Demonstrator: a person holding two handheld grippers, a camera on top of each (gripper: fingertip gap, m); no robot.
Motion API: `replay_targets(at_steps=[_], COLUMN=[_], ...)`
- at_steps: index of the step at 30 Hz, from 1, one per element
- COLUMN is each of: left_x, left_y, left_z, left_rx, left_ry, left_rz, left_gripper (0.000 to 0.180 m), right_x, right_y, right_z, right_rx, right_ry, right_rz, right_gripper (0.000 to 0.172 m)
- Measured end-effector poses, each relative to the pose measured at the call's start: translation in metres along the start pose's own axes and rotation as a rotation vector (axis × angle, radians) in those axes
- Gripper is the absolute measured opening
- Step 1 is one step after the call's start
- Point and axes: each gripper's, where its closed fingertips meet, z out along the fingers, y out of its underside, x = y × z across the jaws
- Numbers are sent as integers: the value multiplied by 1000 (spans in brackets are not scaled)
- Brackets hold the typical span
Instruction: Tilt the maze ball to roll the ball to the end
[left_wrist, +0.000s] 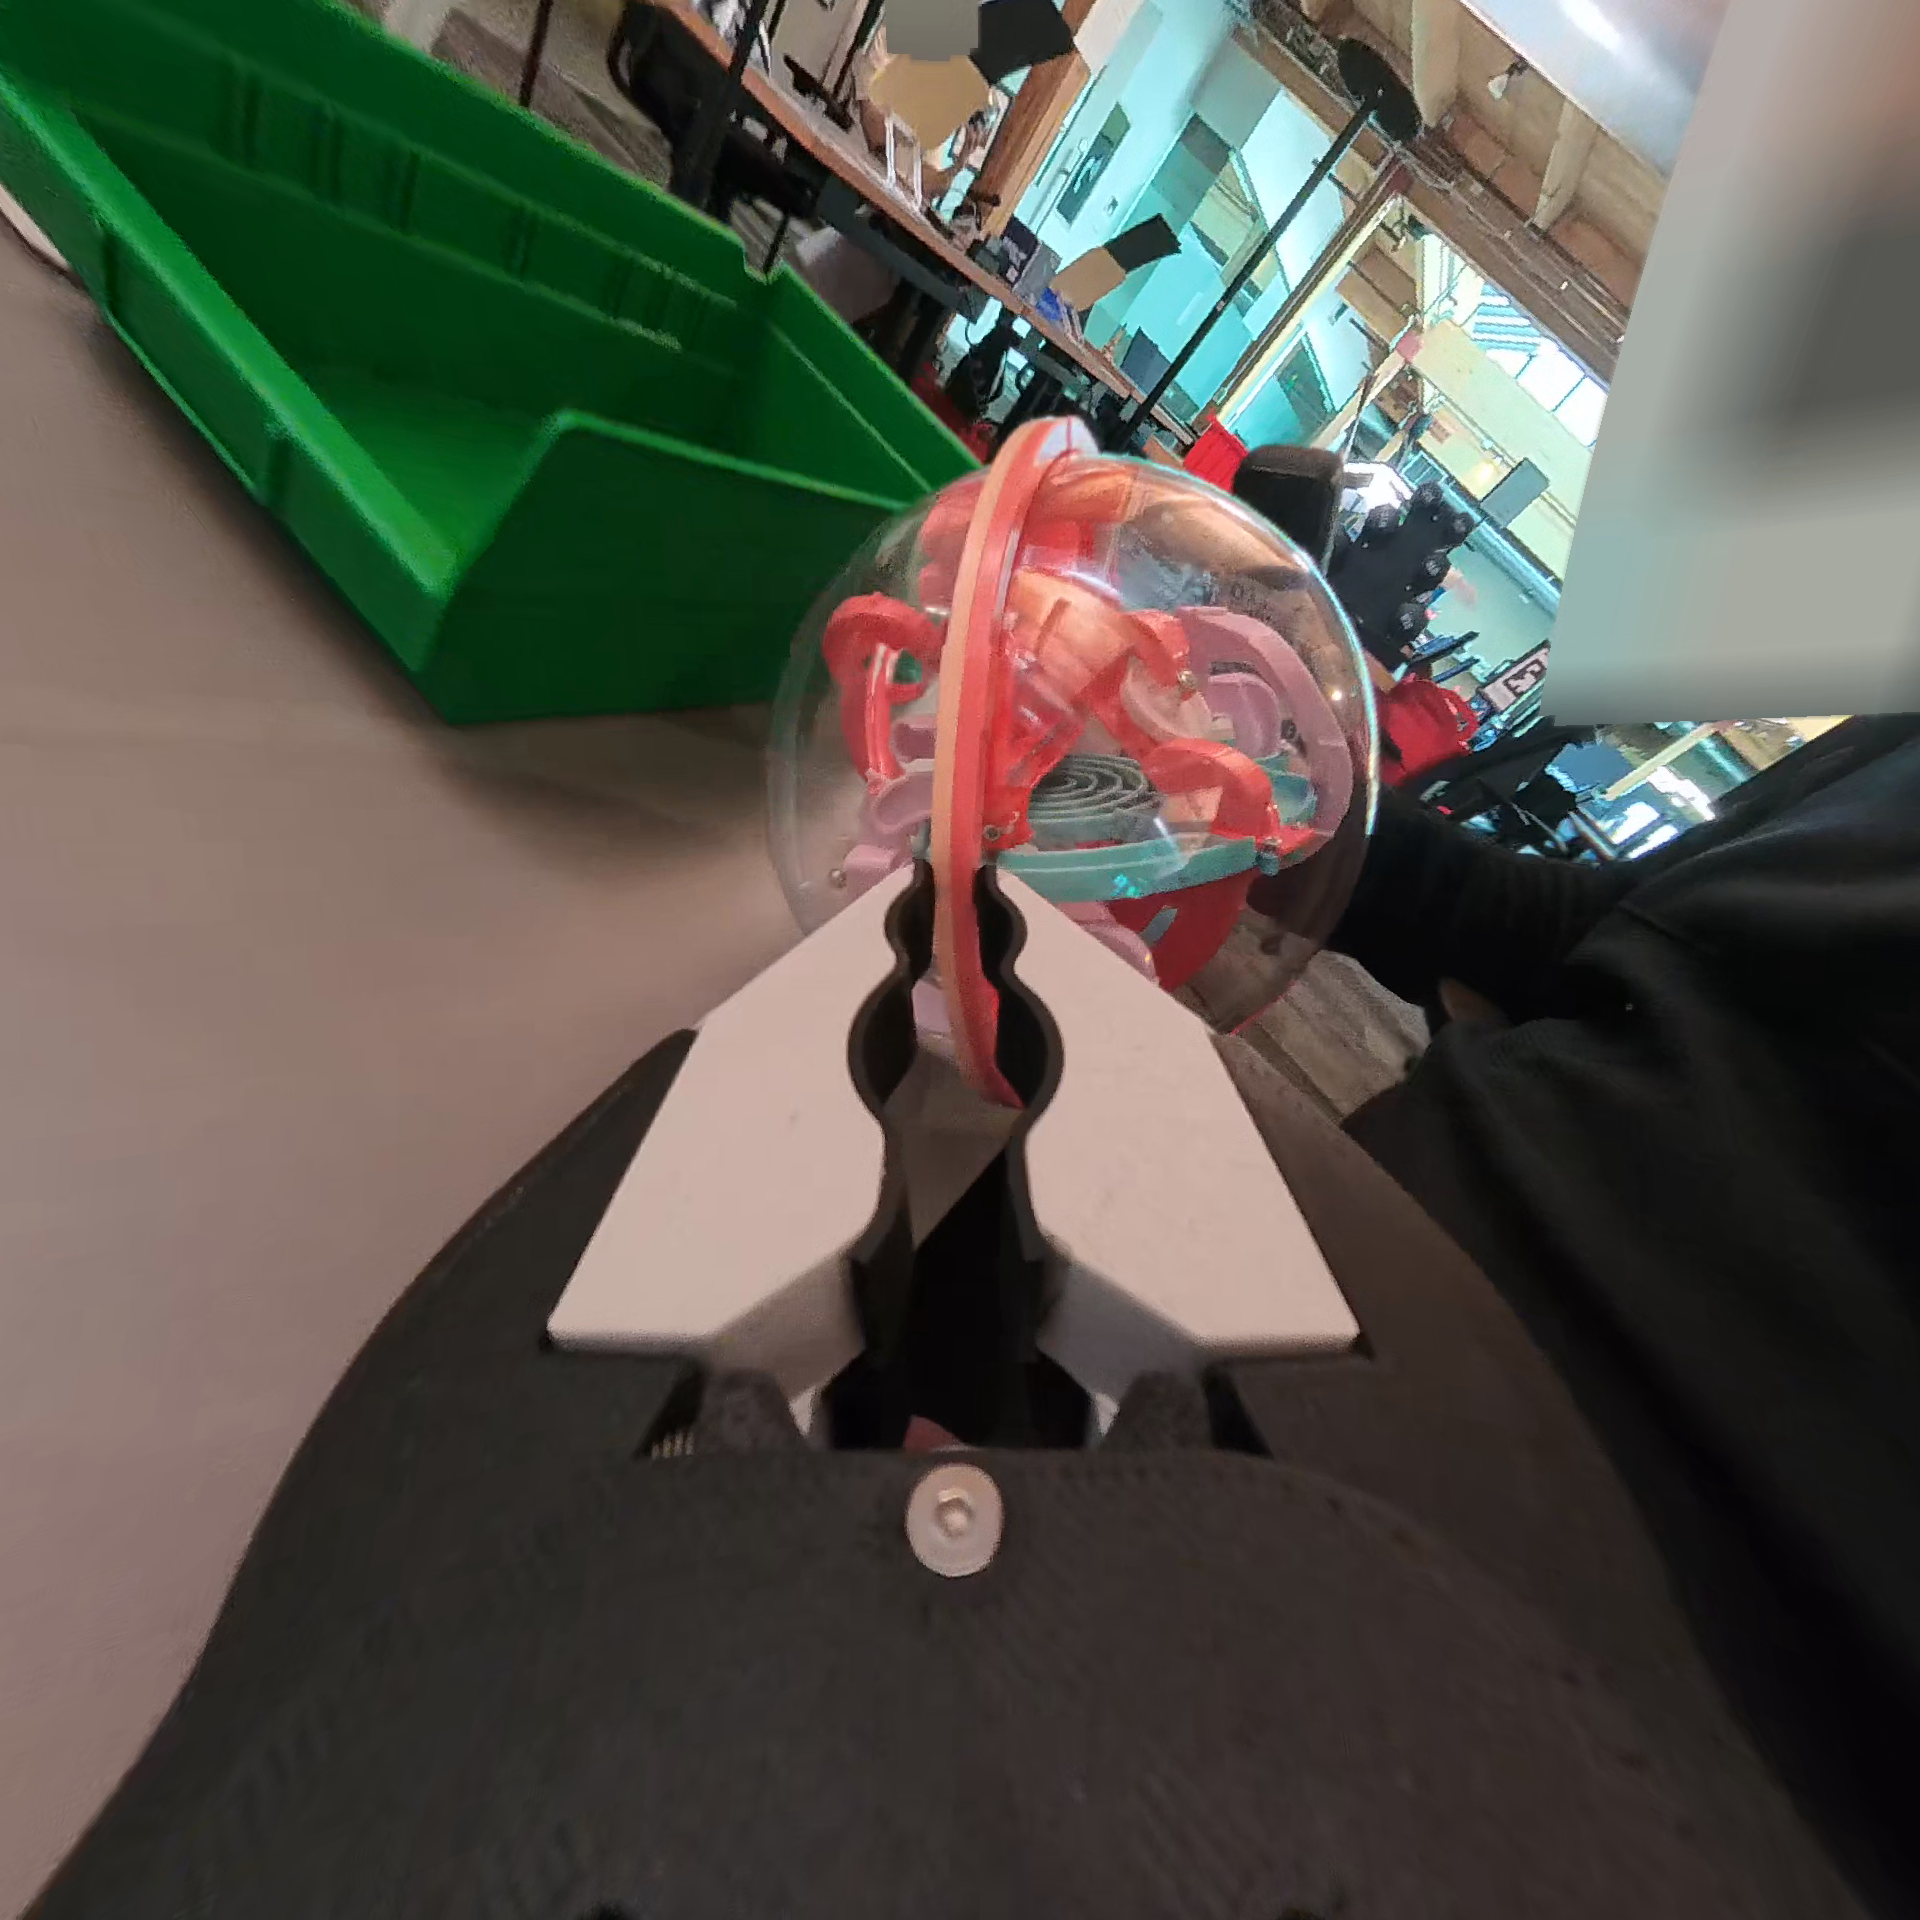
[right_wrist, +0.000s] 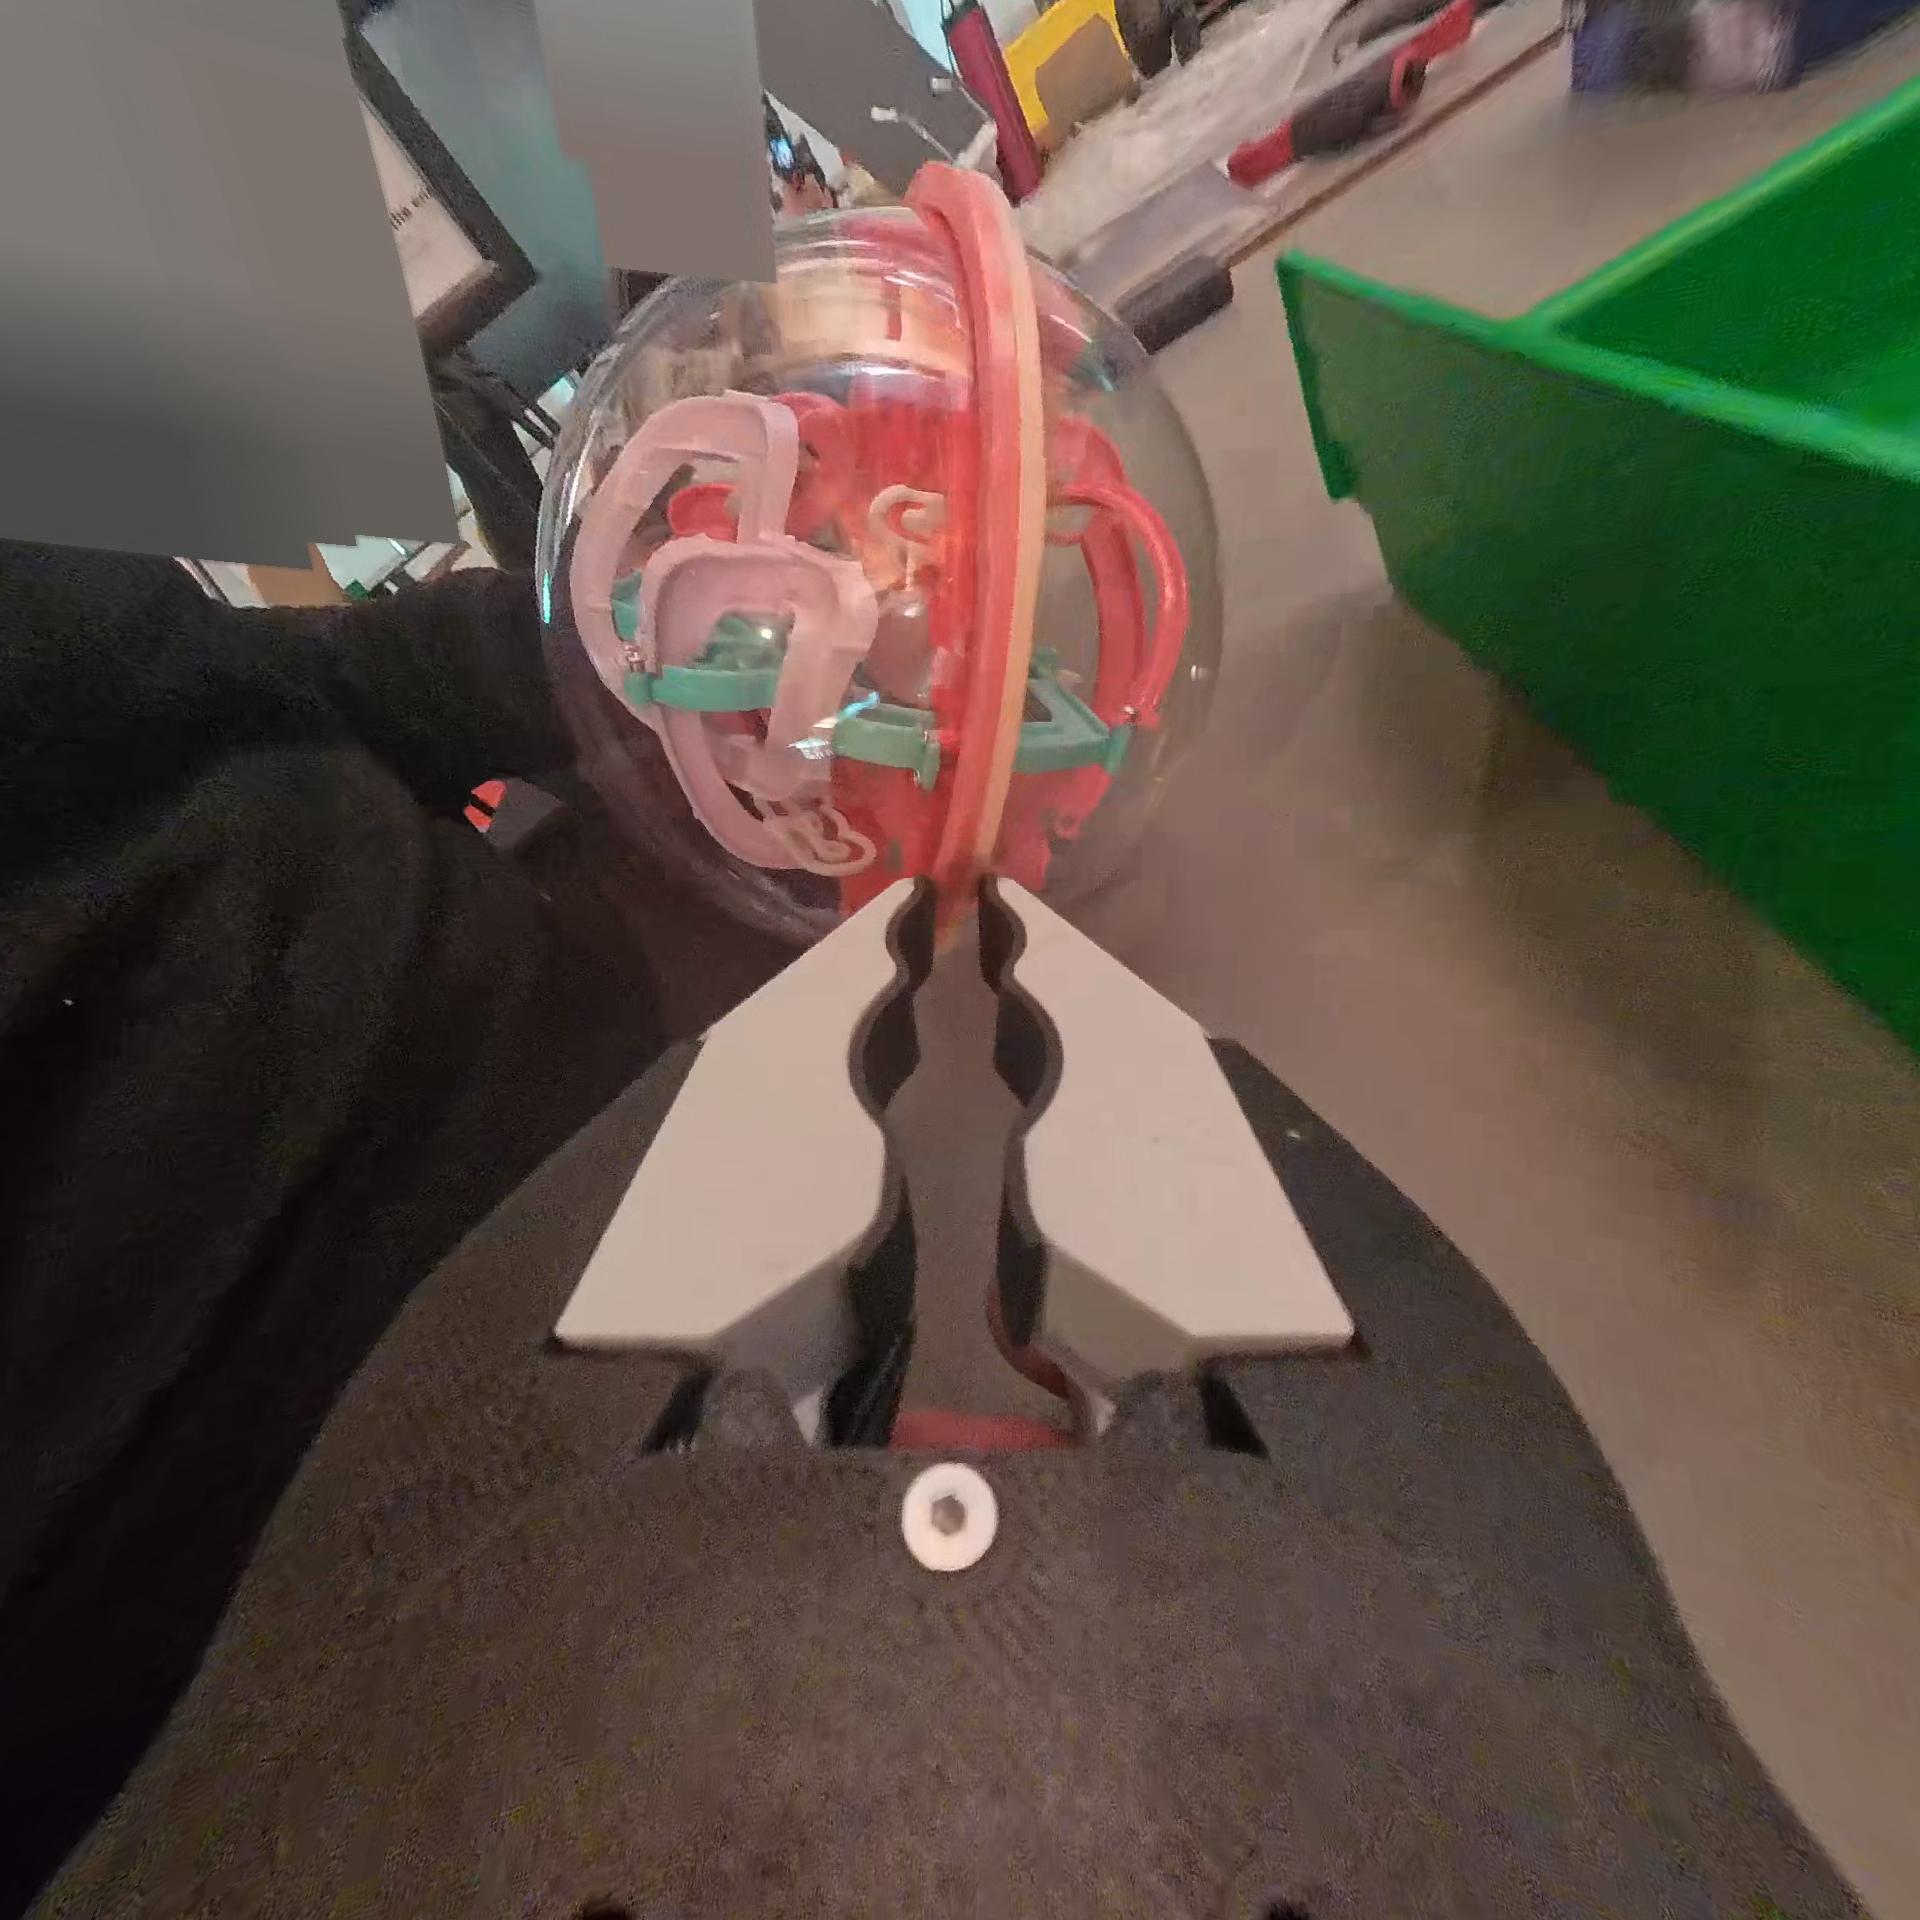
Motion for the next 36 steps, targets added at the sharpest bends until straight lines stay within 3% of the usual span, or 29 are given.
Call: replay_targets(at_steps=[5,13,20,26,32,36], left_x=[7,39,42,31,8,-1], left_y=[-33,-87,-83,-81,-76,-96], left_z=[-10,-32,-50,-63,-85,-102], left_rx=[21,58,93,199,173,168], left_ry=[-22,-19,-24,20,-24,-68], left_rz=[115,146,-43,-230,-320,-291], left_gripper=[7,7,7,6,7,7], right_x=[2,-13,-35,-40,-54,-56], right_y=[-33,-73,-88,-86,-64,-56], right_z=[5,18,22,35,65,97], right_rx=[51,108,137,48,42,72], right_ry=[56,-68,-193,-205,-327,-380], right_rz=[-171,-134,-9,58,332,411], right_gripper=[6,6,6,6,6,6])
